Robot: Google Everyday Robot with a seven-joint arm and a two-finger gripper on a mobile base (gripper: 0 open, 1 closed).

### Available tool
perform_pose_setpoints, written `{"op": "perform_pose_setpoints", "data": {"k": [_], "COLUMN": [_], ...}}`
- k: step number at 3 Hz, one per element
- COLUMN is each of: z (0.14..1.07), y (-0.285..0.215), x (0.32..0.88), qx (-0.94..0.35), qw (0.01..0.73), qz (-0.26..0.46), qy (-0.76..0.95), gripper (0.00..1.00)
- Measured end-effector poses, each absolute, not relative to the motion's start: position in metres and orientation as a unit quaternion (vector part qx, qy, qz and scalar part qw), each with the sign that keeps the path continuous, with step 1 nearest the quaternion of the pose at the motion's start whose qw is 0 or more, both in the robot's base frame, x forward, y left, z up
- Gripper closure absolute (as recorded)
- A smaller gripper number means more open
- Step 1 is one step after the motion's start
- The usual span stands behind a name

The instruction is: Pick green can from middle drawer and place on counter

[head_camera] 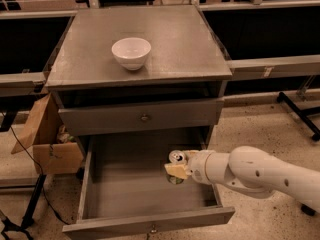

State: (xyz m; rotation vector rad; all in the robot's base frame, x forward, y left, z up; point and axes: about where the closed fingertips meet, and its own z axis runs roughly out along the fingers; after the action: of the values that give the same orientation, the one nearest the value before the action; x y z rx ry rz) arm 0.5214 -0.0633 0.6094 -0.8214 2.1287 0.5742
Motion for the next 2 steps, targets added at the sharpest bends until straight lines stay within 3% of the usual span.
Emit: {"op": "perform_pose_setpoints", "data": {"k": [1, 2], "z": [0.655, 0.72], "y": [-0.061, -0.056], "x": [0.496, 0.514], "qx": [-0.331, -0.358], "qw": [0.376, 0.392], "qz": [0.191, 0.139], "qy": [0.844, 0.836], "gripper": [1.0, 1.0]}}
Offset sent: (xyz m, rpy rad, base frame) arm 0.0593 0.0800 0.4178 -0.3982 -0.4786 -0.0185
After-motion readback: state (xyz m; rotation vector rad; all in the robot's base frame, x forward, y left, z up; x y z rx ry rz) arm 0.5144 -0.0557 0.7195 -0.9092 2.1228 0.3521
